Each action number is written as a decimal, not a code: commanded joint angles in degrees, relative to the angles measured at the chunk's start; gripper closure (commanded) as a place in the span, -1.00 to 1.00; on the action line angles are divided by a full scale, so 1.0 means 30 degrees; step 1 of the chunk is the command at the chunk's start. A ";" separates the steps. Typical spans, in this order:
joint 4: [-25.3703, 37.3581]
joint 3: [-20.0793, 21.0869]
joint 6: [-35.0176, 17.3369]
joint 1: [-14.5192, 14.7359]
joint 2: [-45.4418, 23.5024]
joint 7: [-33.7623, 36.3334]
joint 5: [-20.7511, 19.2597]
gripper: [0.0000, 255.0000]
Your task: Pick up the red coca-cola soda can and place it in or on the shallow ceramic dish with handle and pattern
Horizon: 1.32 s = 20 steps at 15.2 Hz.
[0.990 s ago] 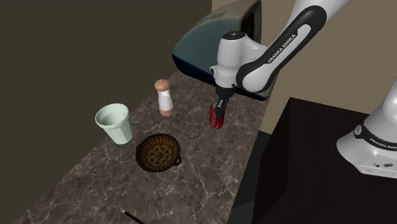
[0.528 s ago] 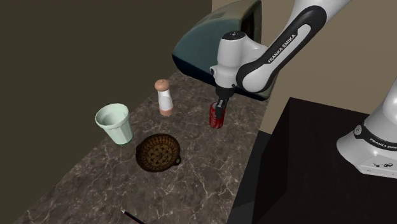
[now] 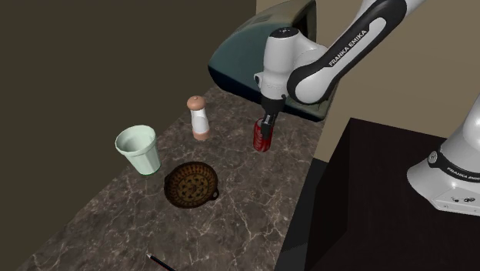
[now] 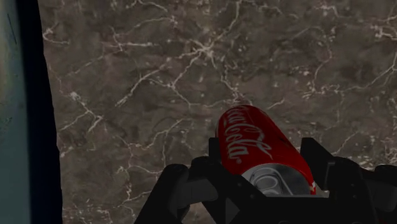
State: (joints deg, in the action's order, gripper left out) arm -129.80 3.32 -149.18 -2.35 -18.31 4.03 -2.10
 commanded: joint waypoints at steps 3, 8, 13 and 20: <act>0.0032 0.0053 0.0925 -0.0064 0.0899 -0.0111 0.0116 1.00; 0.0139 0.0108 0.2079 -0.0101 0.1948 -0.0203 0.0245 1.00; 0.0352 0.0146 0.3263 -0.0127 0.2922 -0.0285 0.0362 1.00; 0.2256 0.0592 0.4801 0.0555 0.2546 0.0918 0.0209 1.00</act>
State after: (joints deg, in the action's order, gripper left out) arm -124.38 4.64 -135.61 -1.41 -10.14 5.47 -1.29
